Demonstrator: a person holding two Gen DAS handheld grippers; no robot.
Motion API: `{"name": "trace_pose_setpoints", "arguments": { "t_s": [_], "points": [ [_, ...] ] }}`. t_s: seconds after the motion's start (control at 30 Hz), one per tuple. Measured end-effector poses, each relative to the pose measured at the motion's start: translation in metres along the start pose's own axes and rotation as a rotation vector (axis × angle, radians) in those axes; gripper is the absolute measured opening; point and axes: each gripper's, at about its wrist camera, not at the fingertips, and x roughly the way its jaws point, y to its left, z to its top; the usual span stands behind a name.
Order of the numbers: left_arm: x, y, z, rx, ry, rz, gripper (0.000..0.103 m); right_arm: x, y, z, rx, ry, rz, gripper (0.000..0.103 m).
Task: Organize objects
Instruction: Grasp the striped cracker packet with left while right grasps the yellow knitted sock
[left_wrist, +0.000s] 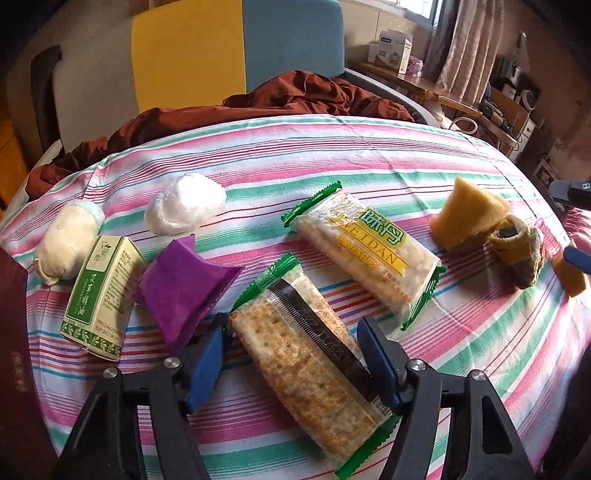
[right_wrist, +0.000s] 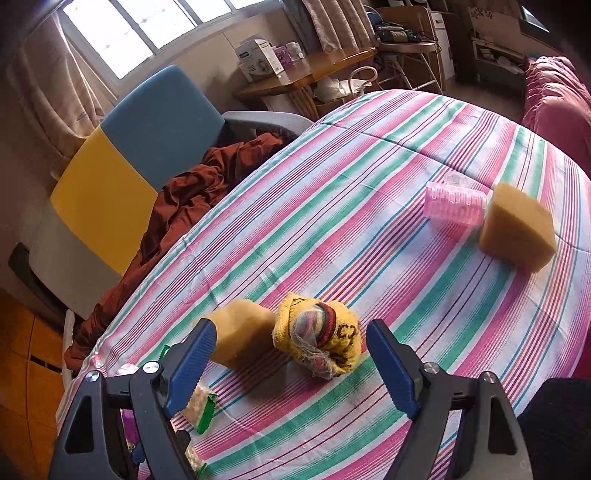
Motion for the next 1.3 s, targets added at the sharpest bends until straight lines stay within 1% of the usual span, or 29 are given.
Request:
{"name": "trace_pose_setpoints", "arguments": {
  "t_s": [0.13,0.33,0.53,0.7,0.97,1.1,1.13,1.17,1.2,1.23,1.3],
  "points": [
    [-0.011,0.006,-0.014,0.040,-0.019,-0.026,0.068,0.002,-0.007,0.002,0.030,0.002,-0.021,0.085],
    [-0.034,0.018,-0.048,0.104,-0.061,-0.070,0.068,0.008,-0.017,0.004,0.068,0.017,-0.048,0.085],
    [-0.050,0.029,-0.072,0.116,-0.093,-0.093,0.068,0.020,-0.012,0.001,0.038,0.061,-0.083,0.085],
    [-0.051,0.033,-0.075,0.103,-0.108,-0.104,0.068,0.027,-0.007,0.000,0.012,0.072,-0.142,0.085],
    [-0.052,0.035,-0.079,0.090,-0.122,-0.109,0.069,0.043,0.000,0.001,-0.018,0.110,-0.163,0.085],
    [-0.052,0.035,-0.080,0.090,-0.126,-0.110,0.069,0.054,-0.001,0.000,-0.020,0.149,-0.166,0.084],
    [-0.052,0.035,-0.080,0.091,-0.128,-0.109,0.069,0.055,-0.002,0.000,-0.022,0.153,-0.165,0.077],
    [-0.052,0.036,-0.080,0.091,-0.128,-0.109,0.069,0.057,-0.001,0.001,-0.026,0.156,-0.158,0.068],
    [-0.053,0.035,-0.080,0.091,-0.129,-0.109,0.069,0.058,-0.001,0.001,-0.031,0.160,-0.152,0.063],
    [-0.053,0.035,-0.080,0.091,-0.131,-0.108,0.069,0.059,0.001,0.001,-0.040,0.164,-0.149,0.055],
    [-0.053,0.035,-0.080,0.093,-0.132,-0.107,0.069,0.057,0.005,-0.003,-0.073,0.171,-0.156,0.050]
  ]
}}
